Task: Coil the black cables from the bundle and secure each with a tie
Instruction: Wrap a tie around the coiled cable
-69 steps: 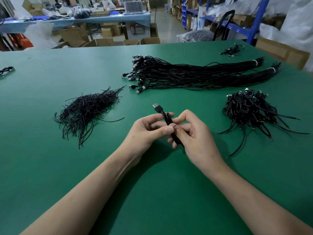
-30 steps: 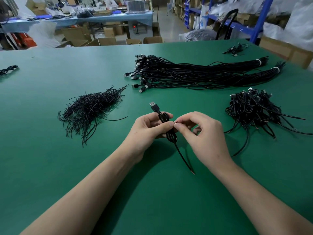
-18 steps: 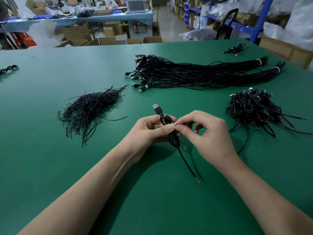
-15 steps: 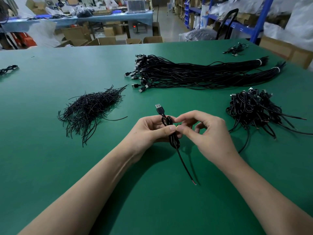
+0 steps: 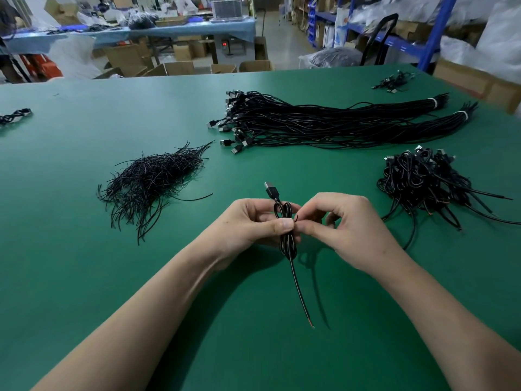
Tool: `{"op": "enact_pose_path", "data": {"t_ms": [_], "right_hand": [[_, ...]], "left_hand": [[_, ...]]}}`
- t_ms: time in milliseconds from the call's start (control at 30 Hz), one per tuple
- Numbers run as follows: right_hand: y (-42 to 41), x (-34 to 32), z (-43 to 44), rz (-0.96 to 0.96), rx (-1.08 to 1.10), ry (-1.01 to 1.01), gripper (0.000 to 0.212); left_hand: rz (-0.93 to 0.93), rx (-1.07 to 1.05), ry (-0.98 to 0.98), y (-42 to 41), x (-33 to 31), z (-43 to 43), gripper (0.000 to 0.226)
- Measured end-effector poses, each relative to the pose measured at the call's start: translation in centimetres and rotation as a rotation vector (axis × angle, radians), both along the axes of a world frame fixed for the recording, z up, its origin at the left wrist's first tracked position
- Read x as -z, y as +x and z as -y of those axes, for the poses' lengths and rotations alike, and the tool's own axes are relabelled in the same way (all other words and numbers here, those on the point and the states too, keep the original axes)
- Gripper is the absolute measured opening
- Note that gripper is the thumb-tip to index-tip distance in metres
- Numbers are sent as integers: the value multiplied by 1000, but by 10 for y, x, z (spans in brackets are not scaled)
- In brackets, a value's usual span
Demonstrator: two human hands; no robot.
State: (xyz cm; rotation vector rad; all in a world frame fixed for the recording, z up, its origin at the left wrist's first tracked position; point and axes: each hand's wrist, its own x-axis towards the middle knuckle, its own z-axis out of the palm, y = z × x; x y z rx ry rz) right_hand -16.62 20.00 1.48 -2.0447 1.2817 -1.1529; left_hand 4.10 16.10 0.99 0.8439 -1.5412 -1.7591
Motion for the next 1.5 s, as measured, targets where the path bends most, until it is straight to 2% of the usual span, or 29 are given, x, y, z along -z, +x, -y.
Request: {"op": "enact_pose_path", "data": {"t_ms": [167,267,433,667,1000,1500], "right_hand": [[2,1,-4,-240,76,-145,16],[4,0,-5,-309,84,-189,14],[0,1,-3,-300,11,-86,4],[3,1,-3,-158,15,-66,16],[3,2,-3,-52,-6,24,15],[-4,2,-1,-174,6,-68,5]], "left_hand": [[38,-106,-12,-4,5,1,41],[58,-104,-1,-3,6,2,42],[95,-119,5,-3,3,2,45],[34,-95,0,-2,0,2,37],[48,-116,-30,-4,4,2,41],[65,-127,-12,-5,6,2,36]]}}
